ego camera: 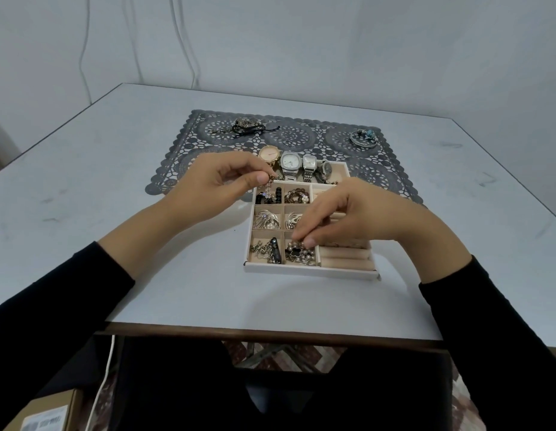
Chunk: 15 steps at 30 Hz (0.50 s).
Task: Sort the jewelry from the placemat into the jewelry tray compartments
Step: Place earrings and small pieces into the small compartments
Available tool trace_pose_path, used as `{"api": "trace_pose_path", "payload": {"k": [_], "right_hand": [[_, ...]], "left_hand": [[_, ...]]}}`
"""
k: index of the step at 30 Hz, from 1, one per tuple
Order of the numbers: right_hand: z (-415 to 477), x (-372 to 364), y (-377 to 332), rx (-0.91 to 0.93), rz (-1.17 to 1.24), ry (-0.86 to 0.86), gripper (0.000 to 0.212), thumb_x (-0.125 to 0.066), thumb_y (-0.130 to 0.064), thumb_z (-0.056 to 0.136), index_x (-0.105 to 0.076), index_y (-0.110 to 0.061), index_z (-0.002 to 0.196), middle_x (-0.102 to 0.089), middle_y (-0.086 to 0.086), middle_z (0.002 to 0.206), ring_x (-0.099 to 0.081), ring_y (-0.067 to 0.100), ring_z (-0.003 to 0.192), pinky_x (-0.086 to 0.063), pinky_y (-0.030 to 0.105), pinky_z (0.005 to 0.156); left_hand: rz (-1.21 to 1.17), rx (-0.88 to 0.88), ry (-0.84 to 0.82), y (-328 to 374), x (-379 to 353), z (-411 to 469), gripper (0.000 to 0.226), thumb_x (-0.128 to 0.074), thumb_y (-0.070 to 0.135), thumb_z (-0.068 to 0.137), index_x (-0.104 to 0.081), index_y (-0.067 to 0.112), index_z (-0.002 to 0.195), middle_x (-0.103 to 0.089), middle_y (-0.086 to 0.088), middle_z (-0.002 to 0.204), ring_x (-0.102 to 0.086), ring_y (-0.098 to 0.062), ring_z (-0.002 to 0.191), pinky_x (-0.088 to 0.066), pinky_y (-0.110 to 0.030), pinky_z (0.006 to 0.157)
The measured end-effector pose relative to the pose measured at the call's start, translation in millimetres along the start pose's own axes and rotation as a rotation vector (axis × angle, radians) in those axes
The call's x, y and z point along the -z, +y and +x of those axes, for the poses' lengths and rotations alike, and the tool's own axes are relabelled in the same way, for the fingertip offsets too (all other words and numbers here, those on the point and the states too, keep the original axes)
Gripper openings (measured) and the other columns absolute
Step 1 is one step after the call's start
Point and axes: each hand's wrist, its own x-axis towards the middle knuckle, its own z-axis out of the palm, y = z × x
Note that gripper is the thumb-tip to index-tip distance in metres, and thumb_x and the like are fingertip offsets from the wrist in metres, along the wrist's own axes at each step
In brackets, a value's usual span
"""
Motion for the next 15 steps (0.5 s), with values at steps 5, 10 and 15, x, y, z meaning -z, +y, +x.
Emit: {"api": "trace_pose_path", "payload": {"k": [5,10,15], "right_hand": [[-9.2,8.5,6.8,-0.006,0.181,0.198,0.027,-0.075,-0.014,0.078,-0.074,-0.008,0.104,-0.075,0.002,0.091,-0.069,0.018,0.088,-0.055,0.033,0.085],[-12.1,18.9,38.2,-0.141,0.051,0.680,0.017,-0.065,-0.017,0.090,-0.071,-0.023,0.105,-0.071,-0.006,0.095,-0.063,0.002,0.079,-0.052,0.023,0.065],[-21.0,21.5,67.6,-0.360,-0.247,0.811,0.036,-0.058,-0.026,0.094,-0.058,-0.020,0.129,-0.060,-0.005,0.124,-0.053,0.010,0.109,-0.040,0.026,0.098]], "left_hand": [[-0.007,0.000,-0.006,0.7,-2.0,-0.3,0.021,-0.063,0.032,0.088,-0.071,0.020,0.103,-0.074,0.002,0.095,-0.070,-0.014,0.090,-0.056,-0.032,0.085],[-0.017,0.001,-0.022,3.7,-3.5,-1.4,0.020,-0.063,0.033,0.088,-0.071,0.022,0.102,-0.074,0.011,0.093,-0.070,-0.013,0.089,-0.055,-0.025,0.081],[-0.004,-0.032,-0.036,7.2,-4.3,-3.6,0.022,-0.063,0.036,0.089,-0.072,0.022,0.104,-0.075,0.007,0.093,-0.070,-0.016,0.087,-0.058,-0.036,0.079]]}}
